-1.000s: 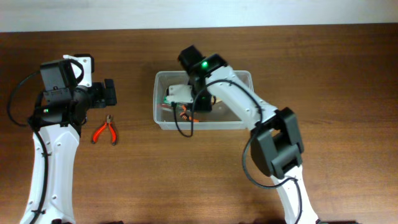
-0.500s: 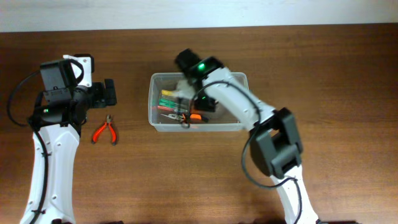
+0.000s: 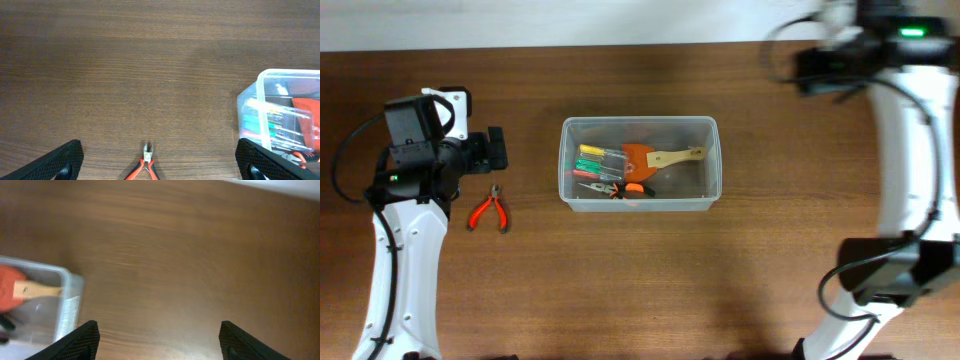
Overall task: Pack container
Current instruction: 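Lower the left gripper onto the red-handled cutting pliers and grasp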
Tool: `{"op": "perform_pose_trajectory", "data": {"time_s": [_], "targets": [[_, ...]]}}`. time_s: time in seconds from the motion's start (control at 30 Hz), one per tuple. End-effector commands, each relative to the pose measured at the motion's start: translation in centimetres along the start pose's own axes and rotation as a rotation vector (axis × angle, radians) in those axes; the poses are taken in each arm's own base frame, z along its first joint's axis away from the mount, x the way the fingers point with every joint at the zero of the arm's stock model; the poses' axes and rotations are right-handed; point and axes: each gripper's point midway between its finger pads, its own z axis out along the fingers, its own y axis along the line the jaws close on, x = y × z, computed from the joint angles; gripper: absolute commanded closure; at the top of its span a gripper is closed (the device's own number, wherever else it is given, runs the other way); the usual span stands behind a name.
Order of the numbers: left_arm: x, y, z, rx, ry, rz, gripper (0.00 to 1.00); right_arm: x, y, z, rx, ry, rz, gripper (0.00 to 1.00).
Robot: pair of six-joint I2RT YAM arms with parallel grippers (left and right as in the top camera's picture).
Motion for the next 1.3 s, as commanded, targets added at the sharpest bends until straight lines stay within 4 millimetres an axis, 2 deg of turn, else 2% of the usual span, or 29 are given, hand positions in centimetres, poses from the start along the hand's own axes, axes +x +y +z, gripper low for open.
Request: {"op": "perform_pose_trajectory", "data": {"time_s": [0.0,0.07,0.13,0.2,0.23,0.43,0.47,0.53,0.8,0.97,1.13,1.27], "targets": [[-0.5,-1.0,-0.2,0.064,-0.013,0.011,0.01,2.3,-3.4,1.2,-0.088,0.058,0.253,0.24],[0.7,-2.7,-0.4,0.158,0.03,0.002,0.01,4.4,-6.8,1.8,-0.068,0.093,0.365,0.23],[0.8,-3.7,-0.4,0.219,0.035,-0.002,0.01,5.6,-8.2,2.3,-0.063,0.12,0.408,0.21],[1.6,-3.7,0.1,0.219,0.074,-0.027,0.01,7.0,-9.0,2.9,-0.062,0.153,0.439,0.17],[2.3,-3.4,0.5,0.2,0.108,-0.045,0.01,7.6,-9.2,3.2,-0.062,0.169,0.45,0.01],[8.8,1.0,3.9,-0.057,0.391,-0.065,0.01,9.9,-8.7,4.8,-0.079,0.247,0.472,0.01],[10.1,1.8,4.9,-0.095,0.446,-0.01,0.01,10.1,-8.6,5.0,-0.081,0.256,0.472,0.01],[11.4,2.2,6.6,-0.087,0.499,0.099,0.0,10.1,-8.6,5.0,-0.082,0.257,0.472,0.01],[13.8,2.8,8.8,-0.054,0.589,0.24,0.02,10.2,-8.6,5.0,-0.082,0.258,0.472,0.01],[14.7,4.0,9.1,-0.024,0.601,0.165,0.03,10.2,-8.6,5.0,-0.082,0.258,0.472,0.01],[14.7,3.9,9.1,0.003,0.586,0.04,0.05,10.2,-8.6,5.0,-0.082,0.258,0.472,0.01],[14.9,4.3,8.9,-0.022,0.6,0.05,0.1,10.2,-8.6,5.0,-0.082,0.258,0.472,0.01]]}}
